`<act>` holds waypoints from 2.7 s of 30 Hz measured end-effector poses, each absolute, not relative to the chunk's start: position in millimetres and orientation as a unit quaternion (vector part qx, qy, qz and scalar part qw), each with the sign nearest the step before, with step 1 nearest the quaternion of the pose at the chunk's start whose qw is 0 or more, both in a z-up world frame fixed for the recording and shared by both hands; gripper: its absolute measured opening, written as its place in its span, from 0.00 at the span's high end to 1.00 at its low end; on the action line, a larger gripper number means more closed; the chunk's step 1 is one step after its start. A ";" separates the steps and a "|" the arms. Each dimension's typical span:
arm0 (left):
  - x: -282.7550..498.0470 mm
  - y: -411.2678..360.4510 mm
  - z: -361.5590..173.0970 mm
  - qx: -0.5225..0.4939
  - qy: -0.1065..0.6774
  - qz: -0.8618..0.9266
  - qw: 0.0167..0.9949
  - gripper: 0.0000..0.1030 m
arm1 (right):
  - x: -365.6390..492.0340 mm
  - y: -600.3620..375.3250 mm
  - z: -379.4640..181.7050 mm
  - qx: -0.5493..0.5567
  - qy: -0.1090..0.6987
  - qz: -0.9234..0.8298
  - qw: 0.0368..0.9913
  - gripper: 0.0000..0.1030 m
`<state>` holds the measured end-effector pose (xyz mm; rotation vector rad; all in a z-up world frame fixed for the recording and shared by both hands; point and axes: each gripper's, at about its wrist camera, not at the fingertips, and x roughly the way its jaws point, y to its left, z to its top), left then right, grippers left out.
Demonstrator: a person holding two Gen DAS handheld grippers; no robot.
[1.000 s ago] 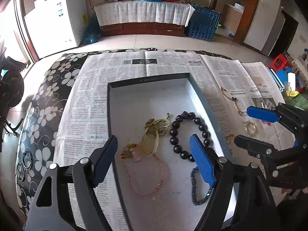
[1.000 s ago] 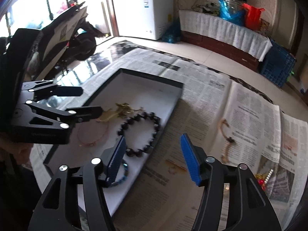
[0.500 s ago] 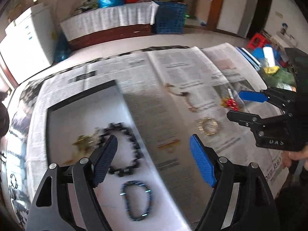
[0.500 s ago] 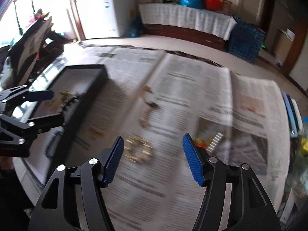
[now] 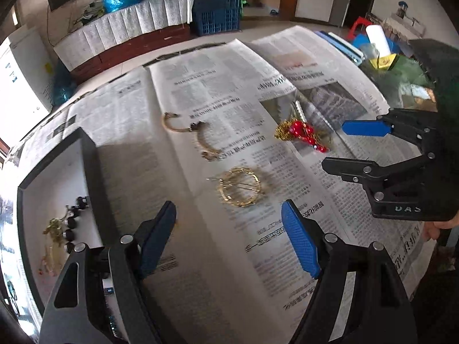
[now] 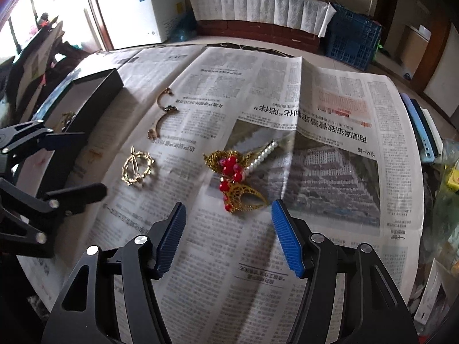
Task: Organize jewelry
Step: 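Move both tools back over the newspaper toward the remaining jewelry, then grasp the red-bead hairpin with the right tool while the left tool approaches the gold ring brooch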
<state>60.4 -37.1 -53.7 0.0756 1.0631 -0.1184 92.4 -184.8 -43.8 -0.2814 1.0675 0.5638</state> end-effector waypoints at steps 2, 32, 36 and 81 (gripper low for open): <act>64.2 -40.5 -59.5 0.036 0.512 -0.054 0.856 0.27 | 93.3 -185.4 -47.0 -0.129 0.501 0.266 0.813 0.37; 67.2 -33.0 -48.9 -0.011 0.502 -0.057 0.863 0.64 | 105.6 -176.6 -52.7 -0.111 0.486 0.243 0.832 0.39; 64.8 -29.9 -46.8 -0.013 0.502 -0.061 0.863 0.64 | 102.8 -168.7 -58.5 -0.128 0.489 0.251 0.825 0.50; 50.1 6.4 -4.2 -0.052 0.456 -0.074 0.886 0.64 | 95.0 -161.2 -53.3 -0.117 0.503 0.270 0.813 0.68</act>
